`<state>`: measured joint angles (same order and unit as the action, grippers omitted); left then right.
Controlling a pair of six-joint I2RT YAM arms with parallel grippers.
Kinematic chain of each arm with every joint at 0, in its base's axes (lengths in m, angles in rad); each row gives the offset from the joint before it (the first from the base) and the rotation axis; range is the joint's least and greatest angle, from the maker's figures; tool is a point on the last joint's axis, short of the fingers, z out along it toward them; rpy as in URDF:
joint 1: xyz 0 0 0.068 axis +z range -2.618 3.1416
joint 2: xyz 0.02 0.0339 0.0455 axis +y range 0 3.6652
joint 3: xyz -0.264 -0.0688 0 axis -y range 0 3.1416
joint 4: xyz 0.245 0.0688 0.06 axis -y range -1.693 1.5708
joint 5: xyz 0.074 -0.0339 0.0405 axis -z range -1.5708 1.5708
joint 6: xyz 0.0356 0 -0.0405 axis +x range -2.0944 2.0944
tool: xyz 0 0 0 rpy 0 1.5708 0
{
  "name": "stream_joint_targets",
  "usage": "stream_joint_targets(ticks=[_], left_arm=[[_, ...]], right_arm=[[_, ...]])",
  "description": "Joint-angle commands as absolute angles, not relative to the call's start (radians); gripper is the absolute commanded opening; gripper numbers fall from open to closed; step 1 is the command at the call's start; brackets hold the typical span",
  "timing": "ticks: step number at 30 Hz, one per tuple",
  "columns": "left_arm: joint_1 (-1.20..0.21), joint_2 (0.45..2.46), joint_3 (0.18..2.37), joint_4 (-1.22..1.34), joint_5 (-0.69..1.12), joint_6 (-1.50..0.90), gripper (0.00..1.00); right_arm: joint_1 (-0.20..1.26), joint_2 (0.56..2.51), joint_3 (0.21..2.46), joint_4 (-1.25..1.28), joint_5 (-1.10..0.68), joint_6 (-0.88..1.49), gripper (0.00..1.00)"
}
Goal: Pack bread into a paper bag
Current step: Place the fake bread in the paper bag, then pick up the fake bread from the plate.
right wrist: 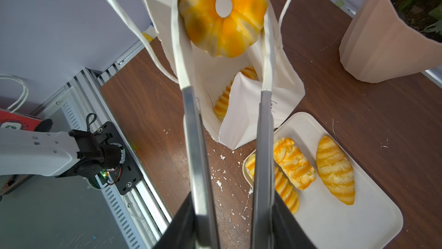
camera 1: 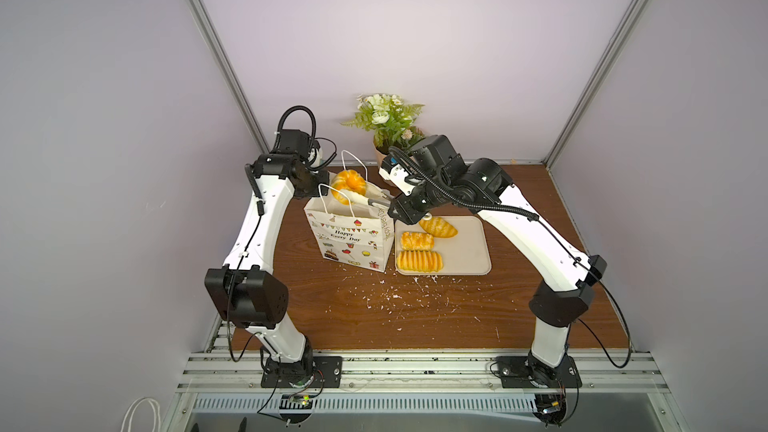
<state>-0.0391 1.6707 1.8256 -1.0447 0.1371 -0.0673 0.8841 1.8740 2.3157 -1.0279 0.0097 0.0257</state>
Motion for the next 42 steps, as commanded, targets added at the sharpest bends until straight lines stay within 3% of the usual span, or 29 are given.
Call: stream_joint_targets(ticks=[1,5,11,19,24,29,42], left_arm=[[-0.035,1.650,1.825,-1.060,0.142,-0.064,0.07],[-0.035,1.656,1.826,-1.059,0.146,-0.064,0.07],[-0.036,1.660,1.828,-1.059,0.148,-0.063,0.07],[-0.036,1.652,1.823,-1.059,0.145,-0.062,0.07],[-0.036,1.645,1.819,-1.059,0.140,-0.063,0.07],[-0.036,1.637,1.810,-1.059,0.135,-0.064,0.07],[-0.036,1.639,1.804,-1.057,0.134,-0.067,0.07]], right_arm=[[0.890,1.842,2.317,-1.011,-0.006,0.015,0.34],[0.890,1.835,2.312,-1.017,-0.005,0.020,0.48],[0.891,1.825,2.317,-1.015,0.004,0.020,0.59],[0.889,1.811,2.322,-0.997,0.033,0.029,0.61],[0.883,1.749,2.307,-1.000,0.176,0.035,0.62],[0.829,1.605,2.131,-0.987,0.301,0.071,0.63],[0.675,1.350,1.621,-0.943,0.296,0.181,0.63]])
